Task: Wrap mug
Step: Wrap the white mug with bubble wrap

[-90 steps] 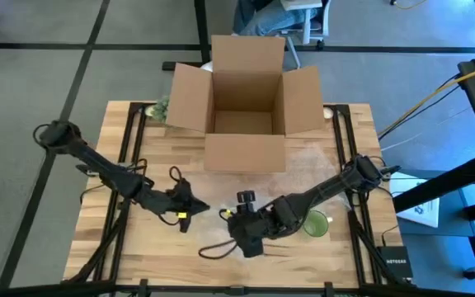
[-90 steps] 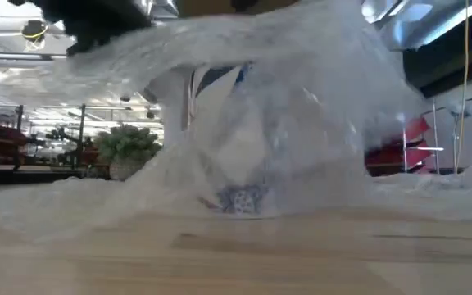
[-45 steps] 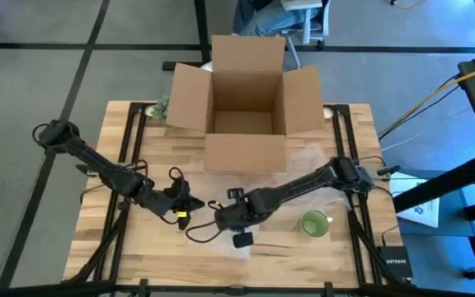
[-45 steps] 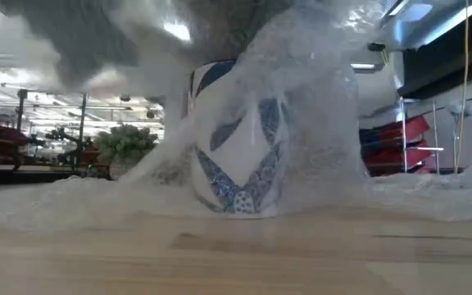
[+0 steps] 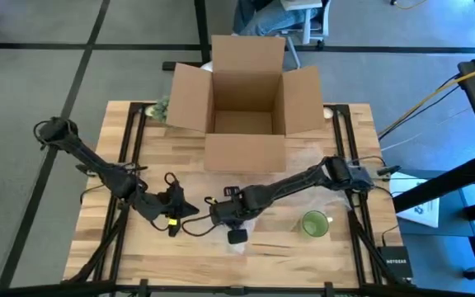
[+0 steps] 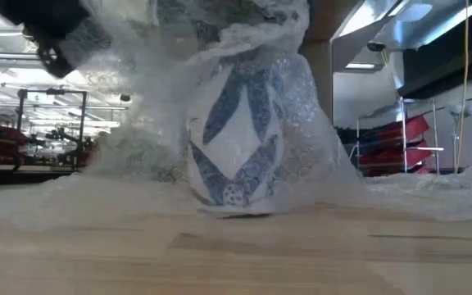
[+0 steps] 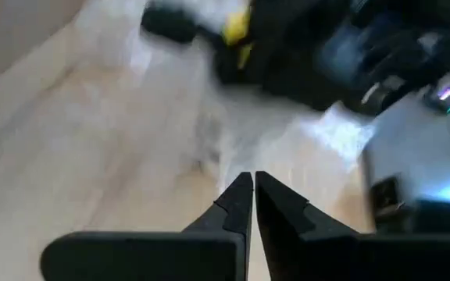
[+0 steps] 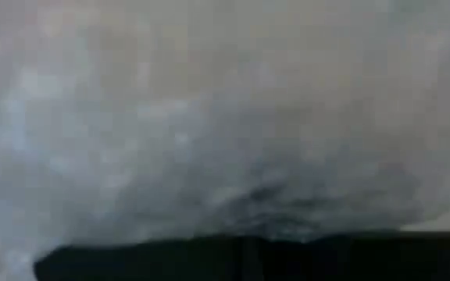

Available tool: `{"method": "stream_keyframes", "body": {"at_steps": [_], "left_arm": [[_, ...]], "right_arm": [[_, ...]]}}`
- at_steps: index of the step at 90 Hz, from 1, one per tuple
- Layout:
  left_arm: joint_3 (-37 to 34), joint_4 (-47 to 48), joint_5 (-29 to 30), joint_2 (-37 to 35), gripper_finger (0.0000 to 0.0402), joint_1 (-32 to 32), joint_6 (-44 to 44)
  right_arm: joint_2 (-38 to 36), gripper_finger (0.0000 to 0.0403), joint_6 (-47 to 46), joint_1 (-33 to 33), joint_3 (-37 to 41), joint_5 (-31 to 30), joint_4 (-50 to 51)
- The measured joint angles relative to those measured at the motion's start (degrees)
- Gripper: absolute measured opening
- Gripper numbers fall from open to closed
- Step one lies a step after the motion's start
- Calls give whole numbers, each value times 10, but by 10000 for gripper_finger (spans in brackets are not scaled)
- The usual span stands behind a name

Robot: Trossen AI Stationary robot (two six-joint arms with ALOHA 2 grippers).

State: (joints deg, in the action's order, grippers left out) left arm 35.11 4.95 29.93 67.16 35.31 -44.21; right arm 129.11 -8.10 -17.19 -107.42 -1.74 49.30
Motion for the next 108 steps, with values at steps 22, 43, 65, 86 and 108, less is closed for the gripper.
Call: {"method": "stream_keyframes", "body": {"at_steps": [22, 43, 65, 86, 108], "left_arm": [[0, -121, 1, 93, 0, -5, 60], [0, -292, 0, 159, 0, -14, 167], [0, -361, -6, 228, 0, -47, 206], [0, -440, -3, 236, 0, -54, 257], [1, -453, -8, 275, 0, -58, 253]], "right_arm": [[-8, 3, 0, 0, 1, -5, 6], [-9, 3, 1, 0, -4, -3, 2], [-10, 3, 8, -1, -4, 0, -11], [-11, 3, 12, -1, -5, 14, -18], [-12, 3, 16, 0, -5, 14, -16]]}}
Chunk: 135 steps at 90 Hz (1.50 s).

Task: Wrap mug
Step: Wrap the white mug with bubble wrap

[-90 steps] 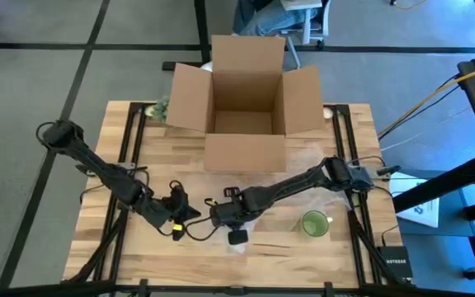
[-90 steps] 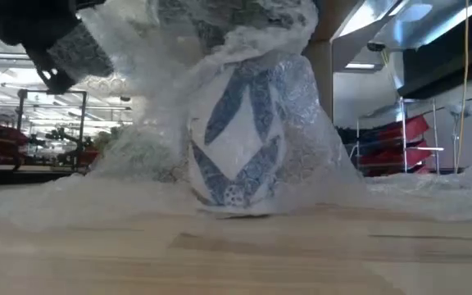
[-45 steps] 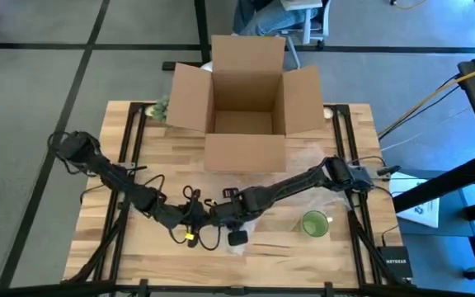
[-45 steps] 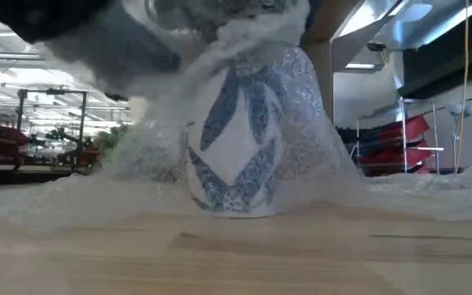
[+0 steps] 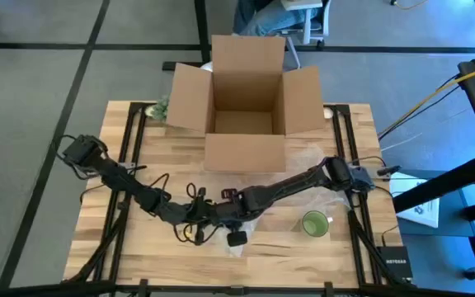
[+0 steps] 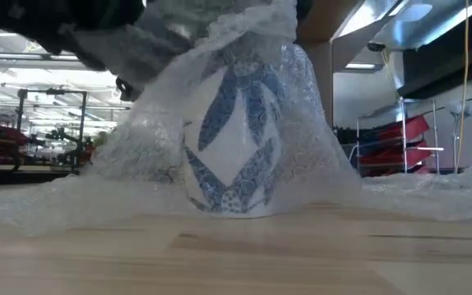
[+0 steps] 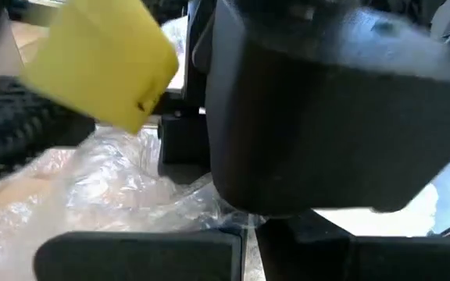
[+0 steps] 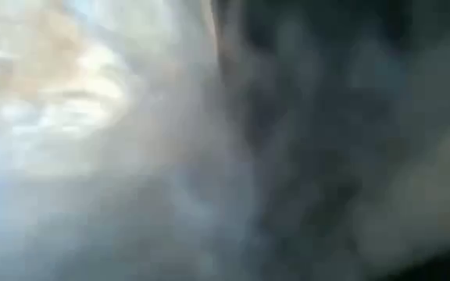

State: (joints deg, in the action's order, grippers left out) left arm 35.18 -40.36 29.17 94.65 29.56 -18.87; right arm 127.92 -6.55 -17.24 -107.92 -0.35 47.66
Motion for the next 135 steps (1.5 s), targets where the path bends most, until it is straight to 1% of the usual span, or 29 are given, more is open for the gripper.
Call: {"method": "stream_keyframes", "body": {"at_steps": [9, 25, 54, 60, 70, 85, 94, 102, 109, 116, 121, 130, 135], "left_arm": [[2, -4, 1, 15, 0, 0, 4], [2, 6, -11, 11, 0, 0, 24], [1, 4, -14, 11, 0, 0, 25], [1, 4, -14, 12, 0, 0, 25], [0, 5, -14, 10, 0, 1, 23], [0, 5, -15, 6, 0, 1, 22], [0, 6, -16, 3, 0, 1, 23], [0, 5, -16, 3, 0, 1, 23], [0, 5, -16, 3, 0, 2, 23], [0, 4, -16, 3, 0, 2, 22], [0, 3, -16, 3, 0, 2, 22], [-1, 3, -16, 3, 0, 2, 22], [-1, 3, -16, 3, 0, 1, 22]], "right_arm": [[-4, 3, 0, 0, 0, 0, 6], [-33, 3, -1, 0, 0, -3, 21], [-98, 3, -7, 0, -1, -5, 102], [-115, 3, -22, 0, -1, 0, 124], [-145, 3, -61, -7, -1, 26, 184], [-154, 3, -118, -42, 0, 29, 250], [-155, 3, -131, -80, 28, 16, 211], [-152, 3, -146, -111, 83, -19, 141], [-152, 3, -163, -124, 132, -46, 92], [-152, 3, -177, -124, 164, -52, 49], [-151, 3, -178, -123, 170, -66, 21], [-151, 3, -157, -119, 146, -149, 14], [-151, 3, -131, -113, 128, -174, 8]]}}
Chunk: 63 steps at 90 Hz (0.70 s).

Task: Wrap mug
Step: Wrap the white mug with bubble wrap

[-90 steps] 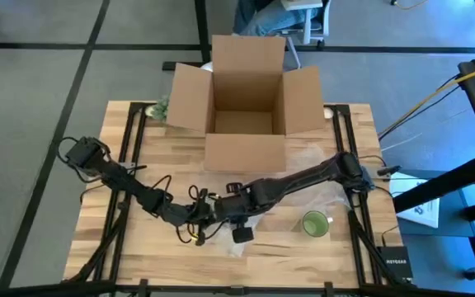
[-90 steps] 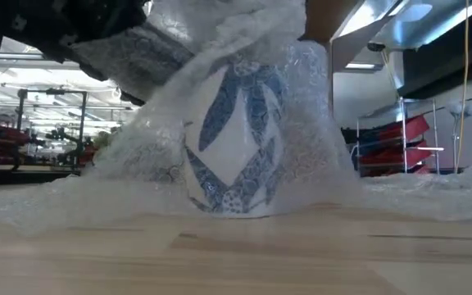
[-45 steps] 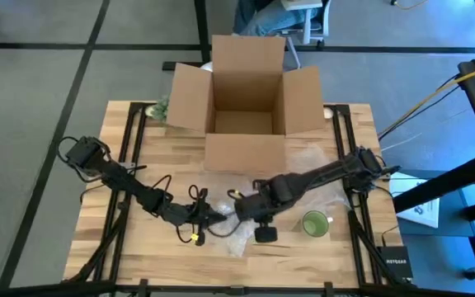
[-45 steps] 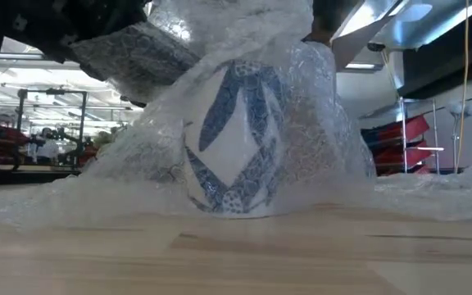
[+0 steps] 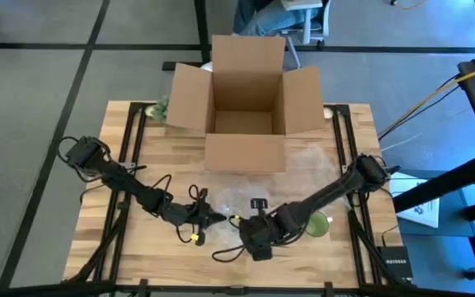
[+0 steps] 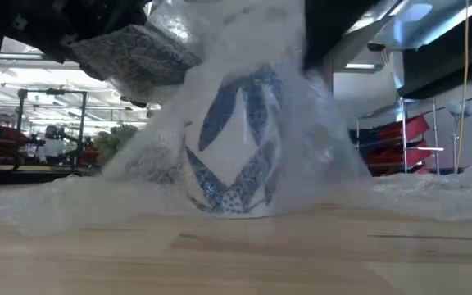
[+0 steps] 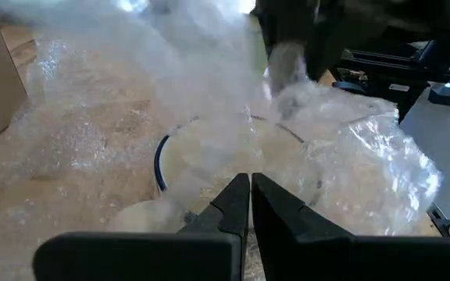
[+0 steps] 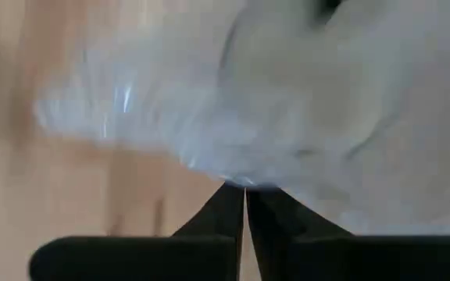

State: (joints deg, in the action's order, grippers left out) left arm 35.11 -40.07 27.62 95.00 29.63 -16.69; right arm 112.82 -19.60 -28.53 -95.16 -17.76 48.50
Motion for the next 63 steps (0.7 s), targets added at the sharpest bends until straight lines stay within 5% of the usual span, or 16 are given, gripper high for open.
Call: {"method": "stream_keyframes", "body": {"at_steps": [63], "left_arm": [[0, 18, -2, -27, 0, 2, -32]], "right_arm": [[-2, 3, 34, 91, 117, 105, -198]]}}
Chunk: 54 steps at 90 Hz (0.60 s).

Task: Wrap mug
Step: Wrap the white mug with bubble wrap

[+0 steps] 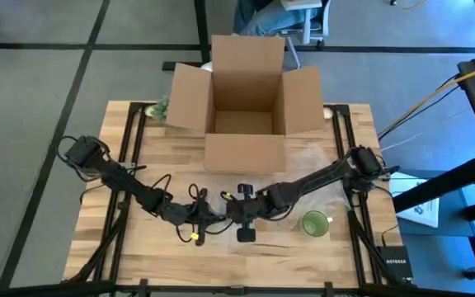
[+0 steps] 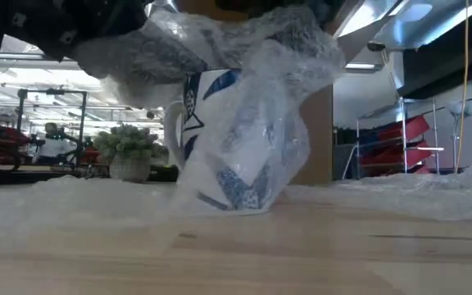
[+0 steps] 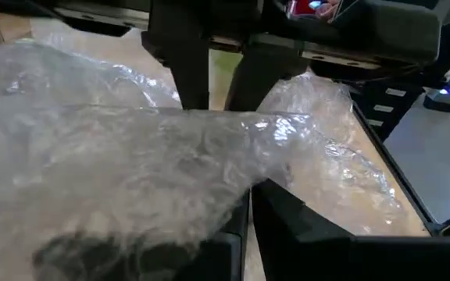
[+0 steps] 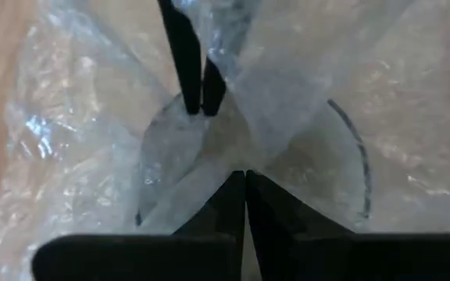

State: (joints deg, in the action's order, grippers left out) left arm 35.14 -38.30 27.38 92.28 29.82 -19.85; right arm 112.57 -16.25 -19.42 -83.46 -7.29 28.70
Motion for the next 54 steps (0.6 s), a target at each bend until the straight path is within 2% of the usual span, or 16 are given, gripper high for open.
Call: {"method": "stream_keyframes", "body": {"at_steps": [12, 23, 32, 41, 48, 54], "left_arm": [[3, 16, 3, -70, 0, 13, -14], [3, 94, 14, -134, 0, 32, -67], [3, 201, 65, -170, 0, 49, -103], [-5, 310, 131, -170, 0, 52, -162], [-24, 288, 188, -163, 0, 41, -173], [-28, 236, 180, -157, 0, 22, -149]], "right_arm": [[1, 3, 1, 0, 1, 1, -7], [2, 3, 16, 0, -2, 5, -9], [2, 3, 22, 0, -2, 4, -11], [2, 3, 32, 0, -2, 4, -13], [2, 3, 33, 0, -2, 4, -15], [2, 3, 37, 0, -2, 4, -15]]}}
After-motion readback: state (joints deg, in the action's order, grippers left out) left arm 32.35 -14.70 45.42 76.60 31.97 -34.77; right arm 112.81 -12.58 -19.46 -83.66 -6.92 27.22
